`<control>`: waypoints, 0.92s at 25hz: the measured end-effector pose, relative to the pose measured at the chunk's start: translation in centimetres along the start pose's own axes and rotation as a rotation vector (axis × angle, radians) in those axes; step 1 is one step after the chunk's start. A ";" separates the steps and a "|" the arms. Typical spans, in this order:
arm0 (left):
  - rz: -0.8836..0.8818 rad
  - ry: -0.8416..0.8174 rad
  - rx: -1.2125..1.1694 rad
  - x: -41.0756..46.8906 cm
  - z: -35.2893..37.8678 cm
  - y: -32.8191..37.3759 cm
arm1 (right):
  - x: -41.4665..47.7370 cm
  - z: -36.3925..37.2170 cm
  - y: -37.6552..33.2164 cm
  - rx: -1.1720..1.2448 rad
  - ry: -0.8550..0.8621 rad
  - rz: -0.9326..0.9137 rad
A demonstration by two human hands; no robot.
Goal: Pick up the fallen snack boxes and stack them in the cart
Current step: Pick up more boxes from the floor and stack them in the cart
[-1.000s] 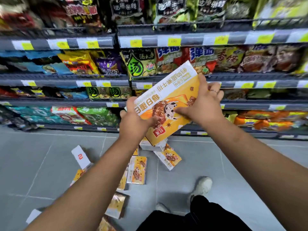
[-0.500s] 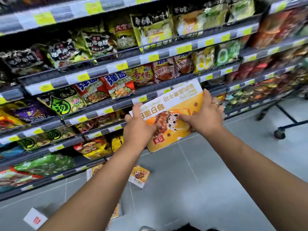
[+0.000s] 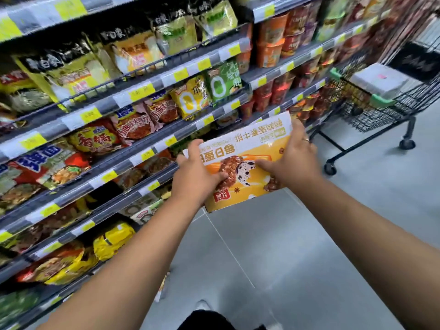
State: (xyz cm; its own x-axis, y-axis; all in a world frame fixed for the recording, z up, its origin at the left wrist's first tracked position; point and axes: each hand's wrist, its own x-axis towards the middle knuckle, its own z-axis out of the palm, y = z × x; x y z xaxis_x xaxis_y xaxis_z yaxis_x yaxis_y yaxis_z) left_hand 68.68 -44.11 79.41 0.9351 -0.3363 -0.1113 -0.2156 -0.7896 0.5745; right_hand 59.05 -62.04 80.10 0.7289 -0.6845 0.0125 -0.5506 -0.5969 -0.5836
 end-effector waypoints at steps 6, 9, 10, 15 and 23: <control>0.203 -0.120 0.129 9.1 5.0 8.4 | 7.9 -3.0 5.8 -0.130 -0.029 0.132; 0.307 -0.199 0.148 14.9 8.3 13.1 | 13.2 -4.5 8.5 -0.098 -0.007 0.266; 0.343 -0.221 0.151 16.5 9.0 14.6 | 14.6 -5.1 9.2 -0.091 0.003 0.303; 0.542 -0.333 0.180 24.7 13.7 23.9 | 21.8 -8.6 13.6 -0.065 0.106 0.479; 0.688 -0.433 0.200 33.5 23.5 38.1 | 33.4 -14.1 24.5 -0.057 0.178 0.569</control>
State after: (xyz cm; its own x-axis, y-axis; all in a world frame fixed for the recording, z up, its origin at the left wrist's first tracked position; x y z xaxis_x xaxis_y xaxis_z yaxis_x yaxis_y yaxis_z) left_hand 85.22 -97.50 78.50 0.3950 -0.9116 -0.1138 -0.7824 -0.3987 0.4783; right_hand 64.14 -105.45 77.69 0.2369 -0.9598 -0.1504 -0.8588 -0.1345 -0.4944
